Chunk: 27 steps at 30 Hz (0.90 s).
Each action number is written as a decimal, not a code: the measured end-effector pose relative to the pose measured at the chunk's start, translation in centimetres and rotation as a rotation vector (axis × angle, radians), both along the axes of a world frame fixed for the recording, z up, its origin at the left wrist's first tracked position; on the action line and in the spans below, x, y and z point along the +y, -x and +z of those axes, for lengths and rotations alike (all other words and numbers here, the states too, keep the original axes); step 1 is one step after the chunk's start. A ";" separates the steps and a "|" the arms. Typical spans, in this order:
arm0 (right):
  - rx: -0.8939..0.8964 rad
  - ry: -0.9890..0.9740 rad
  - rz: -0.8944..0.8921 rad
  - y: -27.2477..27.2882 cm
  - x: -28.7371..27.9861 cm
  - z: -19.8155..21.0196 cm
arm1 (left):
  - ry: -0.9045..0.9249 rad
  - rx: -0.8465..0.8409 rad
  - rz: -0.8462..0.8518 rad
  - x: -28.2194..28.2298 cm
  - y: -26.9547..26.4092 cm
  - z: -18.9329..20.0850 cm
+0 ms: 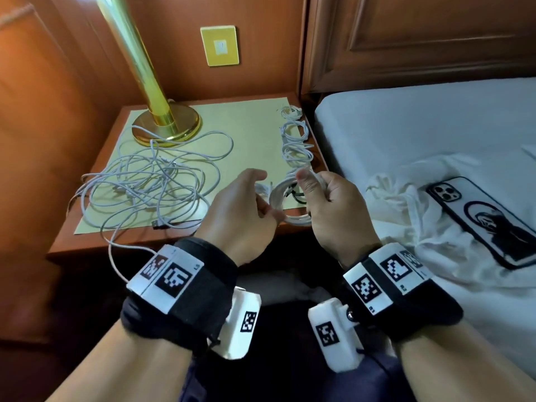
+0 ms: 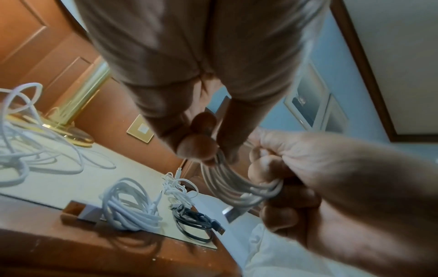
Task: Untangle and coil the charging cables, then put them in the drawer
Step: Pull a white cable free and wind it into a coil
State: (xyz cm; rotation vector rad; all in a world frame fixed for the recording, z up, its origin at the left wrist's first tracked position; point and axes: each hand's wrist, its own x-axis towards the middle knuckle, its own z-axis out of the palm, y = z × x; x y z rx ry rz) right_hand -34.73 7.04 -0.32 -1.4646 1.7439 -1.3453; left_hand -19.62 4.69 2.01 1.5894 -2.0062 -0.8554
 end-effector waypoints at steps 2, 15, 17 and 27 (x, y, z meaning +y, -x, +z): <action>-0.022 -0.021 -0.036 -0.2 -0.2 -0.1 | -0.071 0.026 -0.038 0.0 -0.7 0.1; 0.232 0.055 -0.099 2.1 -0.2 1.0 | -0.128 0.172 -0.177 0.0 -3.3 0.9; 0.225 0.049 -0.126 2.1 -0.1 0.7 | -0.132 0.232 -0.150 0.3 -2.7 0.3; -0.187 0.095 0.147 0.9 0.3 1.7 | -0.083 0.475 0.034 0.2 -0.6 -1.5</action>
